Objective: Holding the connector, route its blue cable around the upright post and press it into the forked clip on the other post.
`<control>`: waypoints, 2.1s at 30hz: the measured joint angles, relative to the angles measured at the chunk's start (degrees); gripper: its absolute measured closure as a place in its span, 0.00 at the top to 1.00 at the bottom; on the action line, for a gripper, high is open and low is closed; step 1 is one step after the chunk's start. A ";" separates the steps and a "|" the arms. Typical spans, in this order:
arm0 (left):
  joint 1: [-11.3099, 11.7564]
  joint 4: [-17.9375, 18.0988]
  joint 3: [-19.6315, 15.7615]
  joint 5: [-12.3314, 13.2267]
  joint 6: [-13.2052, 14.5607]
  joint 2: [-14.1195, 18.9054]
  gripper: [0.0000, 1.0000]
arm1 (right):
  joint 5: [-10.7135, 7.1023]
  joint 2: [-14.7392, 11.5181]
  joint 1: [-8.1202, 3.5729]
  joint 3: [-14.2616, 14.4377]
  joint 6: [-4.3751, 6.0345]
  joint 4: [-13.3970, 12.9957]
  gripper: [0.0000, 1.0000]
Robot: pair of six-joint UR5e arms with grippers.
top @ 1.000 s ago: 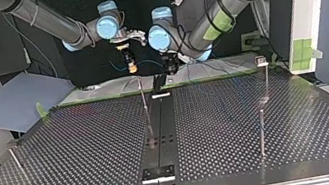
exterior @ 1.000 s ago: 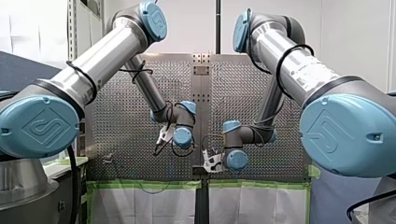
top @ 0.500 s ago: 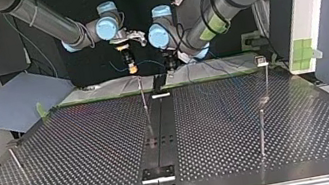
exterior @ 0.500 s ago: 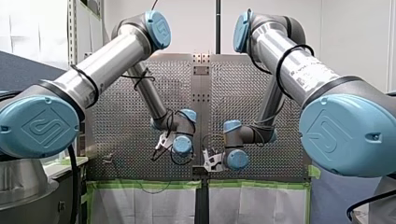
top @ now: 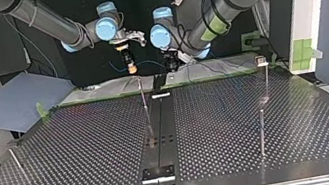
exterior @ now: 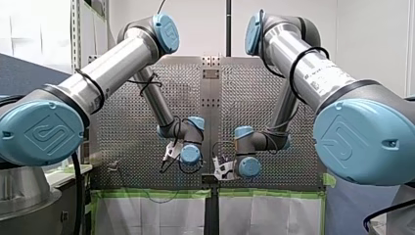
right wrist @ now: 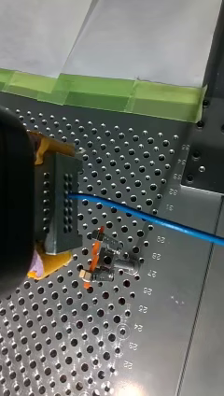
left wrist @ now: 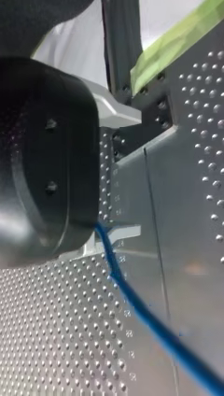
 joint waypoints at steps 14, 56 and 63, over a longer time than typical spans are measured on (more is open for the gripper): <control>-0.27 2.62 -2.77 2.41 -3.18 0.00 0.00 | 0.04 -0.01 -0.24 -0.36 -0.35 0.38 0.38; -1.82 13.22 -3.42 5.11 -15.48 -3.50 0.00 | 0.21 0.24 -3.39 -0.44 0.61 0.88 0.38; -2.30 14.48 -3.42 4.84 -15.59 -4.99 0.00 | -0.01 0.43 -3.62 -0.20 0.65 0.62 0.38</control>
